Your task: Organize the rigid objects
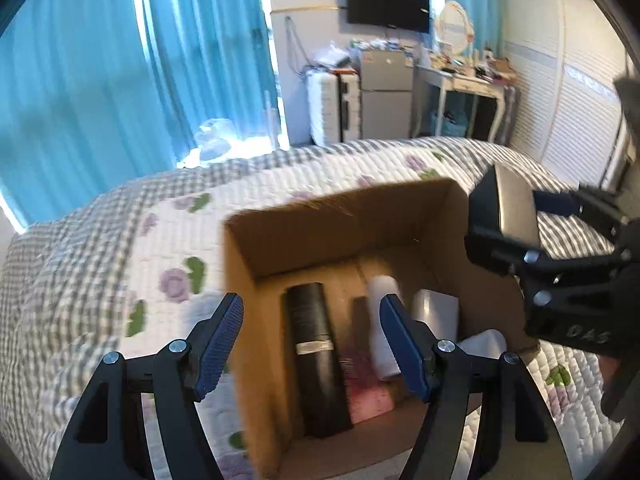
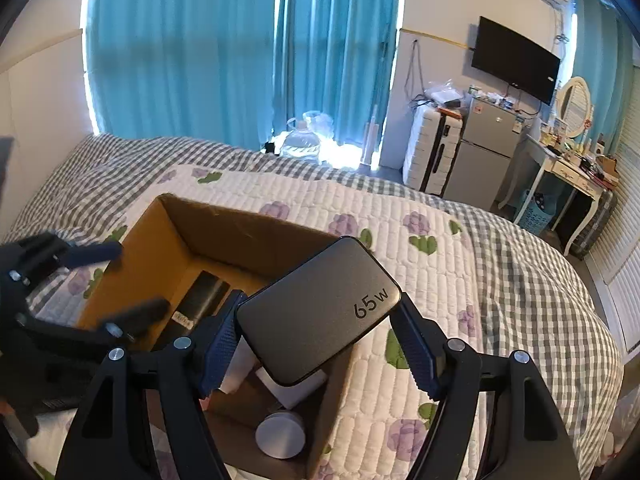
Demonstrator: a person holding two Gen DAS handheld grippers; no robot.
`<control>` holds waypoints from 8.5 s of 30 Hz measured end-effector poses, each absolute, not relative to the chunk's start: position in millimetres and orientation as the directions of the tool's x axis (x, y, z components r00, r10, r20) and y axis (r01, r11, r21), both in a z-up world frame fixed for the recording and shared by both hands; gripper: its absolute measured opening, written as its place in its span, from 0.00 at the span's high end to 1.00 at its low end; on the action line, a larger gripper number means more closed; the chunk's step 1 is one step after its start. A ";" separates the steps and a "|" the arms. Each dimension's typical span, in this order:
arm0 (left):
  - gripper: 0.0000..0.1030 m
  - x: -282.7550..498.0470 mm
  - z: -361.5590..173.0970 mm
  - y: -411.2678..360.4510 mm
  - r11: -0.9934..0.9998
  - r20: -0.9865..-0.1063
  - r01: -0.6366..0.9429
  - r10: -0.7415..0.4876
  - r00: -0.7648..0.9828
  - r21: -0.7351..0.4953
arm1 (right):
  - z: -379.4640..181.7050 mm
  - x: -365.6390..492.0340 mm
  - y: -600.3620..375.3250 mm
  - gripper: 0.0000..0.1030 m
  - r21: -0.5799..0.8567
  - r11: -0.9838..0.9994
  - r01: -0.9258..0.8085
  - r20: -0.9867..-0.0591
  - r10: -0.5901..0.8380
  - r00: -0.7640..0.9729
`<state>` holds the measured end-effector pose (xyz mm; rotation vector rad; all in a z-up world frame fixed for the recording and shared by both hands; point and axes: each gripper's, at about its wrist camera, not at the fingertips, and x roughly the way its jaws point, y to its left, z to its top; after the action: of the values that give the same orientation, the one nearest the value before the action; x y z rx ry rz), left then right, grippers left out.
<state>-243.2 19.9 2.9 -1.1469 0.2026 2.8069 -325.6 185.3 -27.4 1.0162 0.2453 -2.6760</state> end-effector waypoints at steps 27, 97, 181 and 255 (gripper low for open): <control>0.01 -196.6 43.6 -12.1 -0.996 -0.599 -0.062 0.009 -0.801 0.069 | -5.1 -316.1 167.6 0.10 -0.124 -0.961 0.247 -0.640 -0.113 -0.760; 0.33 -189.0 -138.7 76.2 -0.995 -0.838 -0.090 0.019 -0.546 0.036 | -155.2 -234.2 234.4 0.43 0.008 -0.997 0.071 -0.832 -0.046 -0.553; 0.27 -263.2 34.7 -4.3 -0.995 -0.653 -0.067 0.002 -0.757 0.074 | 0.9 -327.1 173.0 0.43 -0.017 -0.952 0.304 -0.651 -0.221 -0.726; 0.05 -70.0 15.4 2.5 -0.999 -0.285 0.019 -0.030 -0.958 0.042 | -11.6 -135.1 205.2 0.04 0.015 -0.992 0.123 -0.320 -0.122 -0.940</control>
<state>-70.0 2.5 15.4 -0.4575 0.0620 3.1323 -135.1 205.2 -11.6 0.4904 0.0080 -2.9770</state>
